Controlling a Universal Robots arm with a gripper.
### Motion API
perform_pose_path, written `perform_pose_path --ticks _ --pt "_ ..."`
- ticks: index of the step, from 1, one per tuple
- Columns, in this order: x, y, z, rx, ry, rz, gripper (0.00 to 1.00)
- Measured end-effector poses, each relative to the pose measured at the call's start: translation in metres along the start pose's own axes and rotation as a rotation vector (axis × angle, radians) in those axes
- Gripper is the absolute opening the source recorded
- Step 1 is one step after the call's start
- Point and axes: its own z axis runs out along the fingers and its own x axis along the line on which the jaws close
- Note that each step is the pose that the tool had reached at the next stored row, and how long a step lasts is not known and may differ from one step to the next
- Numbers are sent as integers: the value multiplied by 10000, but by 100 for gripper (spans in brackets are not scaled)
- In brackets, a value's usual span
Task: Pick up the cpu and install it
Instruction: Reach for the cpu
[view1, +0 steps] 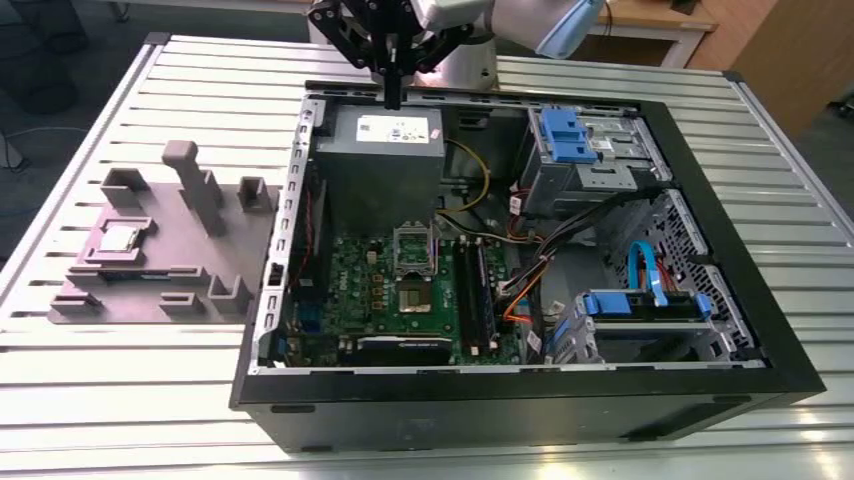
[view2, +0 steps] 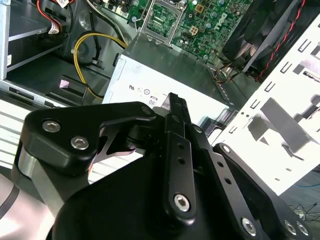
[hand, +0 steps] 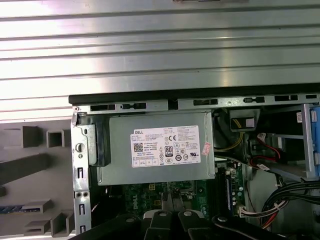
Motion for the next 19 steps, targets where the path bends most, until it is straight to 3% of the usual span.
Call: perform_pose_path --ticks 19 --pt "52 -4 1 0 0 0 11"
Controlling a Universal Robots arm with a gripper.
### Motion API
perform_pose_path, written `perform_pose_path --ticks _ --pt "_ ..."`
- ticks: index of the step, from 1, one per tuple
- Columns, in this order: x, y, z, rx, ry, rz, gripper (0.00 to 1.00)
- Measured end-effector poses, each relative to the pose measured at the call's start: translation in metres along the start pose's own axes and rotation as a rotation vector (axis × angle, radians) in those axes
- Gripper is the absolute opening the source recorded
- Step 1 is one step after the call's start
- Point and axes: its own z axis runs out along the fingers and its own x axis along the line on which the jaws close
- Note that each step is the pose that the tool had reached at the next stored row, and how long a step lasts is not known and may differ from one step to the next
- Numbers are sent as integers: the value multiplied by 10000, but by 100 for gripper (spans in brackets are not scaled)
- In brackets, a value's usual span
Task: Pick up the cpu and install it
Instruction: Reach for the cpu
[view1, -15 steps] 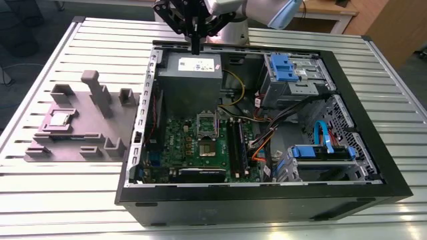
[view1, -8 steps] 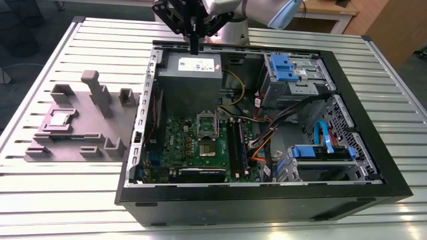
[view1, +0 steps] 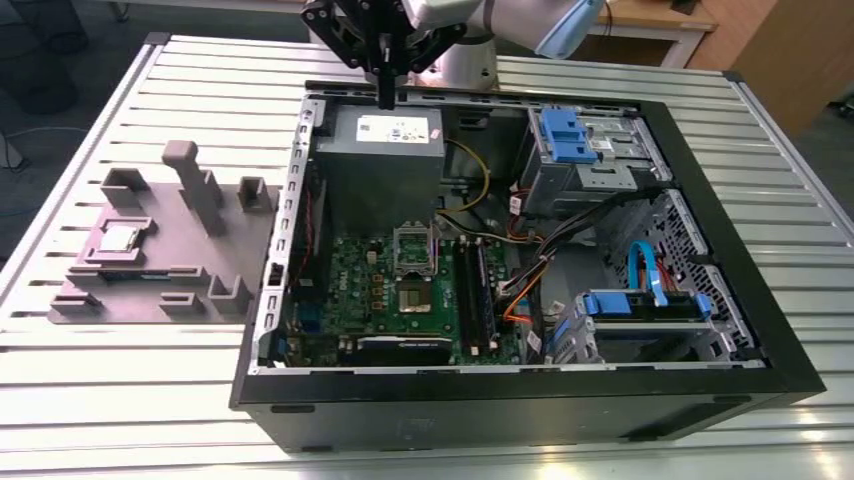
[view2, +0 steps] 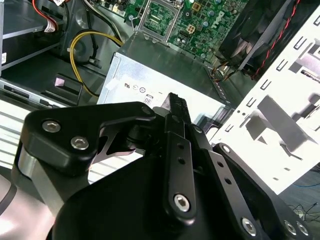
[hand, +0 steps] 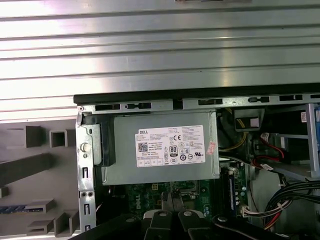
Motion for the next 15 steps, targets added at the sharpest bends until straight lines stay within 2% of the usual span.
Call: perform_pose_path --ticks 15 --pt "56 -5 3 1 1 1 11"
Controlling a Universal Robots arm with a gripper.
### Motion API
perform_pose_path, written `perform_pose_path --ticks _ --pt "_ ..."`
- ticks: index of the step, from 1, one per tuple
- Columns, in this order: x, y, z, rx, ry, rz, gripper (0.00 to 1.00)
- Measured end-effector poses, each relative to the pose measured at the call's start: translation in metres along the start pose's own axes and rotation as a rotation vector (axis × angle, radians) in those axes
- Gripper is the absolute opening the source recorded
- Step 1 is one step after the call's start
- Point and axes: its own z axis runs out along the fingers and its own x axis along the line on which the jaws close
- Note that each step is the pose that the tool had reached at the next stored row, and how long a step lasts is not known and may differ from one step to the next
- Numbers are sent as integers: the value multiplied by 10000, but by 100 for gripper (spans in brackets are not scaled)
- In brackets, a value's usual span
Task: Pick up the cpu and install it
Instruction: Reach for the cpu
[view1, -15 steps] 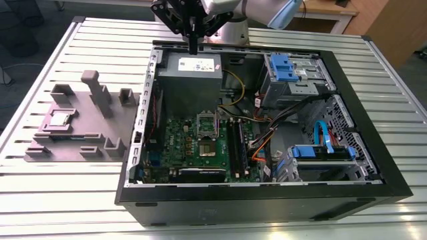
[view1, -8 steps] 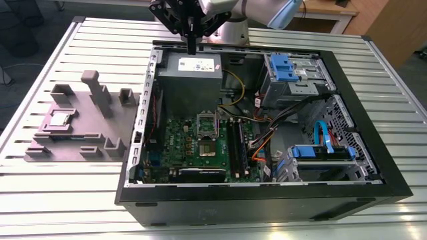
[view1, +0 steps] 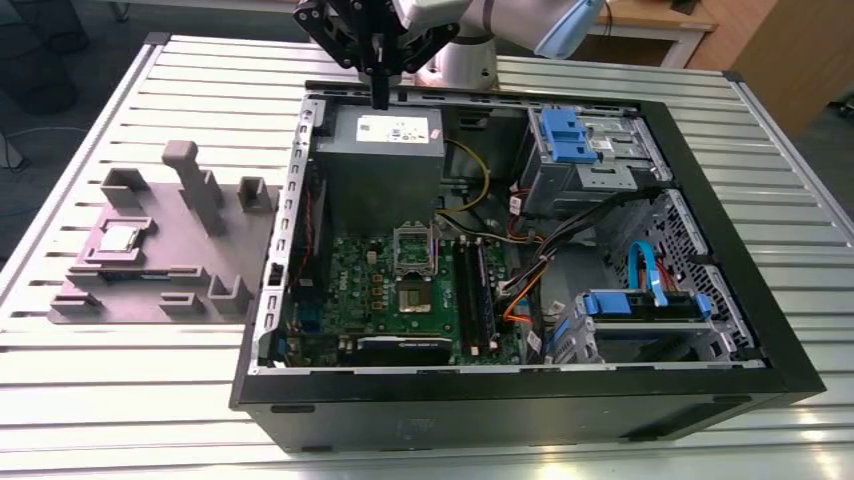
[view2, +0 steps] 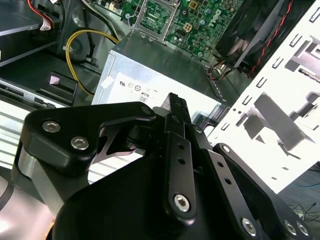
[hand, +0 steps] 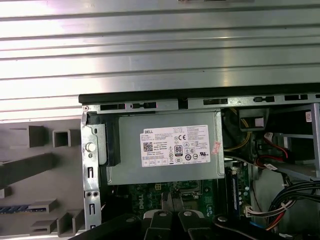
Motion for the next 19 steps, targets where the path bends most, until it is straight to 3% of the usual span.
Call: perform_pose_path --ticks 7,19 --pt "20 -2 3 -1 -1 0 11" --pt "122 -10 7 -2 0 2 11"
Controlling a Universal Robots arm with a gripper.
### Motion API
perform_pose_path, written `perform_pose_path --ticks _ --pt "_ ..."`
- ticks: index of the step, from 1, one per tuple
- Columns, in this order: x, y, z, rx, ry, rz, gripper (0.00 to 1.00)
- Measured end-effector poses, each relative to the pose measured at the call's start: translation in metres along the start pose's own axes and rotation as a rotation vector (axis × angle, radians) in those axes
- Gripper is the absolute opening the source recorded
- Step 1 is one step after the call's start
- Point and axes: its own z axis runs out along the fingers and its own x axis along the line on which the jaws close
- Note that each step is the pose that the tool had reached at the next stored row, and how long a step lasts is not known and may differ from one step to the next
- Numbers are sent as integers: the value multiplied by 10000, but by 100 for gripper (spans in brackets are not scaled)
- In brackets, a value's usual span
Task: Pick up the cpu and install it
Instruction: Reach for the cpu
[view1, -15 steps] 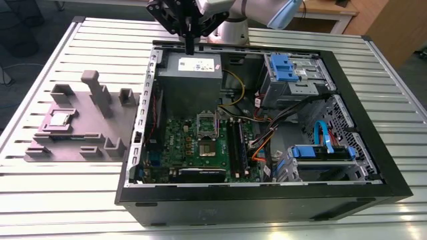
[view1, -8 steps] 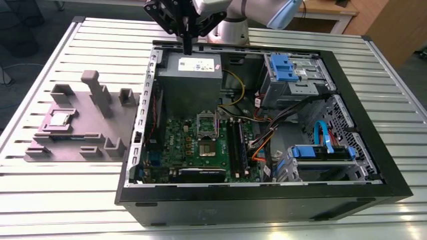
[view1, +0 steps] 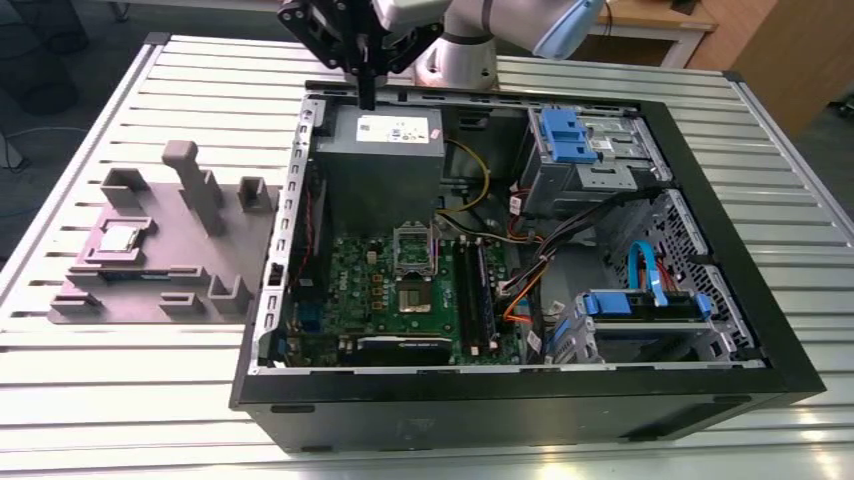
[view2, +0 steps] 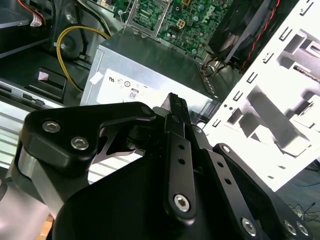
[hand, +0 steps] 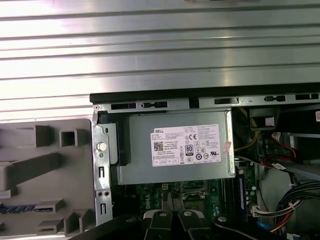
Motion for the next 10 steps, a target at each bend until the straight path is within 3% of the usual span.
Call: perform_pose_path --ticks 10 --pt "52 -4 7 0 2 0 11"
